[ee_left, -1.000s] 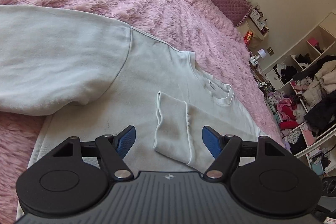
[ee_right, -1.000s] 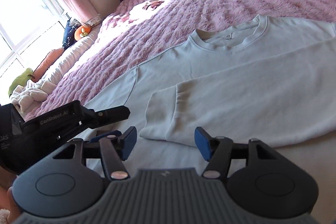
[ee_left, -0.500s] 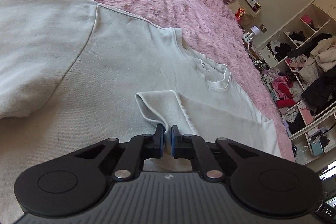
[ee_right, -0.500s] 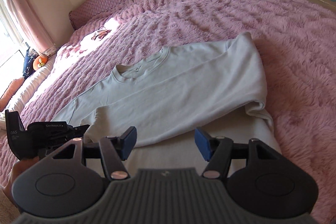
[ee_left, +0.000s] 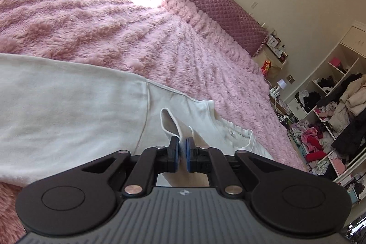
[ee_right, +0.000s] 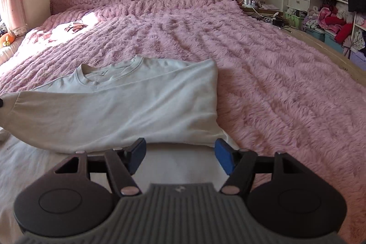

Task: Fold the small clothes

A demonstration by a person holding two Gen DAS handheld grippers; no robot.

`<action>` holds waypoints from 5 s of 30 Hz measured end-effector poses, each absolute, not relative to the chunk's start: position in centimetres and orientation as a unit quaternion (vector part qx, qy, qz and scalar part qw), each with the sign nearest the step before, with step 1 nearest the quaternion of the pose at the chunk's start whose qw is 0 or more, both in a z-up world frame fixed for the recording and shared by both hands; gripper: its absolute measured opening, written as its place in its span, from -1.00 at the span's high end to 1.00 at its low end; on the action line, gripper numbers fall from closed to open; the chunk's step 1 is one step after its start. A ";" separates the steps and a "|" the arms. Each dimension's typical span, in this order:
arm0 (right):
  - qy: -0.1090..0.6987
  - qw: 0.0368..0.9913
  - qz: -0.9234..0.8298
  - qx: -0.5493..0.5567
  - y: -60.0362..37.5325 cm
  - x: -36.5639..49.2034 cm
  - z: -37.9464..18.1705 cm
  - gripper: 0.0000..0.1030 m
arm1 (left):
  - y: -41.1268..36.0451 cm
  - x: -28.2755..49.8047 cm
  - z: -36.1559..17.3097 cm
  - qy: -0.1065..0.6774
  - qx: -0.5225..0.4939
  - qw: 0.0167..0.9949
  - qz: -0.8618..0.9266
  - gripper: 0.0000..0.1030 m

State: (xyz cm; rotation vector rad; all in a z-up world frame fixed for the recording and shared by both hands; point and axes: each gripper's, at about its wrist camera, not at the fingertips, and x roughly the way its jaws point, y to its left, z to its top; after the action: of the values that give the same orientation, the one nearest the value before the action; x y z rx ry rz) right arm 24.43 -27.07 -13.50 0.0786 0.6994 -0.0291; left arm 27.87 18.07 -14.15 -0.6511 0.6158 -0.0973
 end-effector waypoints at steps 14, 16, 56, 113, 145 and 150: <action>0.325 0.946 0.018 0.000 -24.8 27.5 -14.2 -0.31 | 18.5 28.2 -18.5 0.355 -0.285 0.890 -0.022 0.87; 0.358 0.933 0.017 0.014 -24.9 28.5 -15.1 -0.31 | 18.5 28.3 -18.5 0.357 -0.284 0.889 -0.021 0.86; 0.380 0.891 0.246 -0.020 1.0 26.1 -12.1 -0.37 | 45.0 4.5 -17.2 0.142 -0.513 0.795 0.291 0.85; 0.345 0.916 0.095 0.181 -31.3 32.4 -14.4 -0.24 | 5.5 23.2 -9.4 0.310 -0.107 0.932 -0.156 -0.13; 0.344 0.921 0.094 0.155 -27.3 36.1 -14.2 0.99 | 14.9 22.7 -14.9 0.302 0.108 0.947 -0.008 0.94; 0.326 0.931 0.048 0.156 -29.0 34.4 -13.7 0.99 | 15.8 22.8 -15.8 0.332 0.009 0.943 0.036 0.94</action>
State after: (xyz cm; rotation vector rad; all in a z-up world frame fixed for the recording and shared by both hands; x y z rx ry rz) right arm 34.43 -29.01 -13.71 0.3195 0.6680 0.0974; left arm 22.76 15.82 -15.79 0.0185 0.6762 0.0730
